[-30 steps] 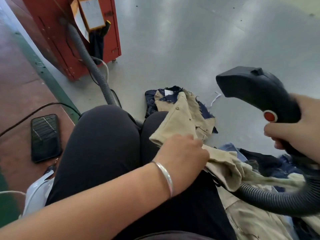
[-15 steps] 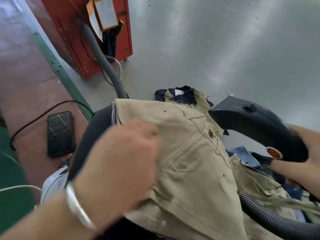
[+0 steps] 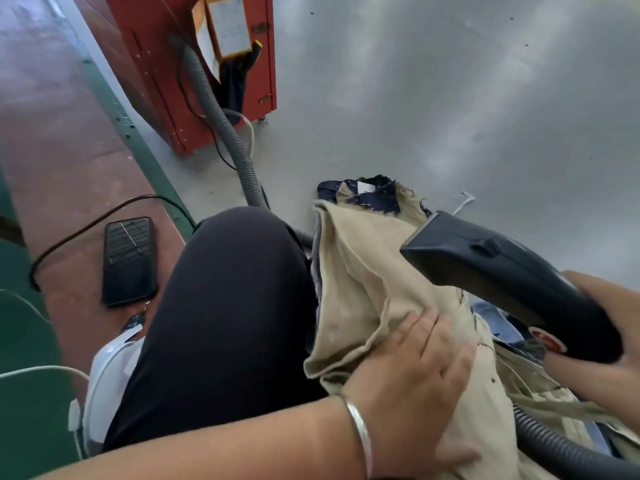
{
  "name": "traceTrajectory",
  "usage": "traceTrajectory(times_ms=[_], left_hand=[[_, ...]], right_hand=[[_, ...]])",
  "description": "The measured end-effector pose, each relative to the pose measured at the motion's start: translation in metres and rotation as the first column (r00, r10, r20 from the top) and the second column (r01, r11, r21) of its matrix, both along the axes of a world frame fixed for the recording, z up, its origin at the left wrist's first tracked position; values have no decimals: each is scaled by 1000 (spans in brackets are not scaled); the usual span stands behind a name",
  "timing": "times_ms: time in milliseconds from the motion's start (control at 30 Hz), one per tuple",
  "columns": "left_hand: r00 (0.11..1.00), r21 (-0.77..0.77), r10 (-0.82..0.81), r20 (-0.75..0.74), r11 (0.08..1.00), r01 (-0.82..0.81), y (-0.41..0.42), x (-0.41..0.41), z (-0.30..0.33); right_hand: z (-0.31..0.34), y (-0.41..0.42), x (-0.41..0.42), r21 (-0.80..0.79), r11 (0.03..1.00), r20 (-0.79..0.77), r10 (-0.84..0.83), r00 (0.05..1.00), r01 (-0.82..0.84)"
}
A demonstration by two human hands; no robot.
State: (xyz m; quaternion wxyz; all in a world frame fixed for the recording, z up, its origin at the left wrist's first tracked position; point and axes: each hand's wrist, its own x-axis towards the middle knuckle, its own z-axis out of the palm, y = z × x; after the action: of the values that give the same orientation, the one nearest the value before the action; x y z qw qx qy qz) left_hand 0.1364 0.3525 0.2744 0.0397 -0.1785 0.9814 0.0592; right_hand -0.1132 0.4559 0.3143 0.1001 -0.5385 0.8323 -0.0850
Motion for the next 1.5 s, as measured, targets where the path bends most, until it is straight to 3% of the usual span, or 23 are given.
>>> traceTrajectory(times_ms=[33, 100, 200, 233, 367, 500, 567, 867, 1033, 1200, 1400, 1500], left_hand=[[999, -33, -51, -15, 998, 50, -3, -4, -1], [991, -92, -98, -94, 992, 89, -8, -6, 4], [994, 55, 112, 12, 992, -112, 7, 19, 1], [984, 29, 176, -19, 984, -175, 13, 27, -1], [968, -163, 228, -100, 956, -242, 19, 38, -12], [972, -118, 201, -123, 969, -216, 22, 25, -19], [966, -175, 185, -179, 960, -217, 22, 23, -21], [984, -136, 110, -138, 982, -129, 20, 27, -18], [974, -140, 151, -167, 975, -175, 21, 29, -21], [973, -117, 129, -193, 981, -154, 6, 25, -19], [986, -157, 86, -146, 982, -108, -5, -6, -10], [981, -129, 95, -167, 985, -118, 16, -10, -14]], right_hand=[[12, -6, 21, -6, 1000, 84, -7, 996, 7], [26, -17, 42, 83, 997, 99, -14, 995, 6], [35, -20, 54, 151, 988, 78, -53, 996, 41], [36, -21, 59, 177, 982, 83, -78, 994, 63], [35, -31, 81, 259, 965, 9, 32, 999, -33], [42, -59, 119, 374, 920, -111, 173, 979, -121], [45, -77, 127, 395, 910, -139, 193, 971, -124], [24, -166, 131, 168, 974, -57, 160, 985, -149], [13, -216, 101, 117, 993, 7, -16, 1000, 15], [37, -180, 76, 35, 999, 157, -34, 987, 29], [63, -91, 84, 58, 998, 56, -34, 998, 30], [51, -63, 88, 168, 986, 16, -17, 1000, 14]])
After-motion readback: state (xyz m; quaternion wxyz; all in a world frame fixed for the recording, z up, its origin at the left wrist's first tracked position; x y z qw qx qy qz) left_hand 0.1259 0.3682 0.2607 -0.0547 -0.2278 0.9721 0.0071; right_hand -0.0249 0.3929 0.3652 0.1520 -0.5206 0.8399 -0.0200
